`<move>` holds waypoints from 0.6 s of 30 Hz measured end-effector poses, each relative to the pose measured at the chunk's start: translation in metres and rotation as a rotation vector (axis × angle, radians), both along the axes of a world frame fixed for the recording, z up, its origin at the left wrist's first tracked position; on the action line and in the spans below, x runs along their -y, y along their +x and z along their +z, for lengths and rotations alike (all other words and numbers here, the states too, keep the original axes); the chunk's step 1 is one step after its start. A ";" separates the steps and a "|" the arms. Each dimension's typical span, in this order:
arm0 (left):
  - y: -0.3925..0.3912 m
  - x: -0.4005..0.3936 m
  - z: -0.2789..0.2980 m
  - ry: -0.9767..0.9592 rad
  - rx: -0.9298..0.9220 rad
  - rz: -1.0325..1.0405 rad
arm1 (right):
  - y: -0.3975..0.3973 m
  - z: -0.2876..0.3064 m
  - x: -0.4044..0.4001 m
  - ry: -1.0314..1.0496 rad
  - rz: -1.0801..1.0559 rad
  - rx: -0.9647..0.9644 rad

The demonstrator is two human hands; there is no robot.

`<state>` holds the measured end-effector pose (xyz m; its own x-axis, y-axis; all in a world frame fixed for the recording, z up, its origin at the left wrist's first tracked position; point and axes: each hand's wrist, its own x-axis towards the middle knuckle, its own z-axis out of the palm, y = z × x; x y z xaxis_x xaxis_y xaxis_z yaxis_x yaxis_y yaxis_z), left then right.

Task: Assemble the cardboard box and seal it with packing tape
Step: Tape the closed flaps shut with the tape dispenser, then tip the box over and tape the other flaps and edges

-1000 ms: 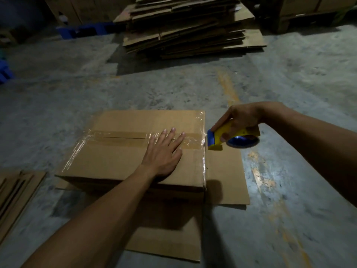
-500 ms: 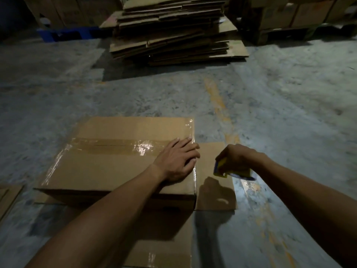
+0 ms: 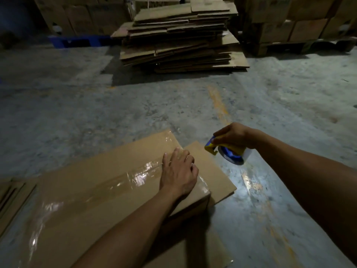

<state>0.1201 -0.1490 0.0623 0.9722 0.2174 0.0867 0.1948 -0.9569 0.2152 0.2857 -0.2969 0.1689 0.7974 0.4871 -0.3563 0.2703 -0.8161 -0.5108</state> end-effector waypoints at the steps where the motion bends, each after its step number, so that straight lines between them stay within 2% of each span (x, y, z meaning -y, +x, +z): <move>1: -0.004 0.005 0.002 -0.003 -0.010 0.018 | -0.004 0.005 -0.003 0.038 -0.002 -0.008; 4: -0.009 0.011 0.011 0.002 -0.056 -0.001 | -0.019 0.019 -0.013 0.178 -0.013 -0.035; 5: -0.007 0.008 0.012 -0.052 -0.078 -0.023 | -0.026 0.024 -0.016 0.224 -0.013 -0.042; 6: -0.005 0.001 0.016 -0.185 -0.094 -0.022 | -0.031 0.027 -0.017 0.262 -0.014 -0.038; 9: -0.003 -0.025 0.038 -0.837 0.013 0.122 | -0.050 0.035 -0.012 0.396 -0.006 -0.041; 11: -0.003 -0.036 0.065 -1.038 0.127 0.253 | -0.061 0.039 -0.002 0.511 0.047 -0.154; 12: -0.001 -0.042 0.080 -1.155 0.126 0.310 | -0.064 0.041 0.003 0.556 0.072 -0.241; 14: 0.000 -0.054 0.113 -1.452 -0.046 0.365 | -0.070 0.047 0.011 0.631 0.084 -0.392; 15: -0.001 -0.060 0.128 -1.540 -0.152 0.351 | -0.071 0.051 0.013 0.663 0.083 -0.441; 18: -0.006 -0.073 0.161 -1.580 -0.307 0.259 | -0.074 0.064 0.014 0.726 0.095 -0.508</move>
